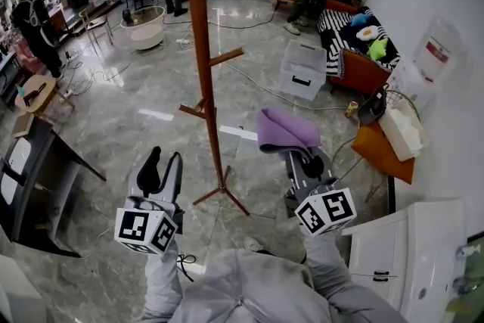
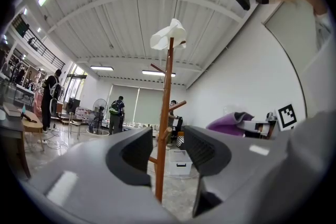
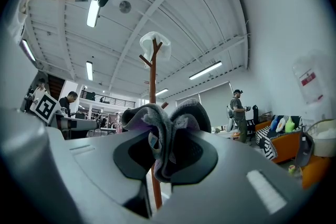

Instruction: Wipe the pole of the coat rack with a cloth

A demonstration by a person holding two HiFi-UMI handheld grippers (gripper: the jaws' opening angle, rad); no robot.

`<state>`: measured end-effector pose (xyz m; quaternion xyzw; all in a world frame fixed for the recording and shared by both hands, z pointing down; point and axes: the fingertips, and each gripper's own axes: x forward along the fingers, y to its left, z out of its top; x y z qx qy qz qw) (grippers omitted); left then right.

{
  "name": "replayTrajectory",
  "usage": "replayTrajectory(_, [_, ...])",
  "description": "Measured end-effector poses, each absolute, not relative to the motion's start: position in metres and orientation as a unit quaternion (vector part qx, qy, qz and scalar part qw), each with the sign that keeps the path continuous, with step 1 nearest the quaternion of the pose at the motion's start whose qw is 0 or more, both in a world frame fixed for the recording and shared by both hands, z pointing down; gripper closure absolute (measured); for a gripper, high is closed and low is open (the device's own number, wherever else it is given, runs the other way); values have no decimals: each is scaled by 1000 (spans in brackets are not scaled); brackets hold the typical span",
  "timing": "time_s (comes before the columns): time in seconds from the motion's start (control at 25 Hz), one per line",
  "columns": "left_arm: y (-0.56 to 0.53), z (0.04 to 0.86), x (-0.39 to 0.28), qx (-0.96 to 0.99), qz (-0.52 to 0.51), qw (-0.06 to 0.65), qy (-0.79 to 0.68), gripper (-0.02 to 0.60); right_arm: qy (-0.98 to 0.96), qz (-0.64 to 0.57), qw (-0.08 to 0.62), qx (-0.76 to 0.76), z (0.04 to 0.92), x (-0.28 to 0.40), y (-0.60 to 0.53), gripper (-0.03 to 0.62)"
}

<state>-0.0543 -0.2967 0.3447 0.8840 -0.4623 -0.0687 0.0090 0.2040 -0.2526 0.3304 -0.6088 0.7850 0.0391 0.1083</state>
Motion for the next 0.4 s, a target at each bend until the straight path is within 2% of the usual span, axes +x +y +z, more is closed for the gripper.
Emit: replayTrajectory(0.4, [-298,349,-60,884,-75,7,-462,385,787,41,112,-605,334,199,-254,545])
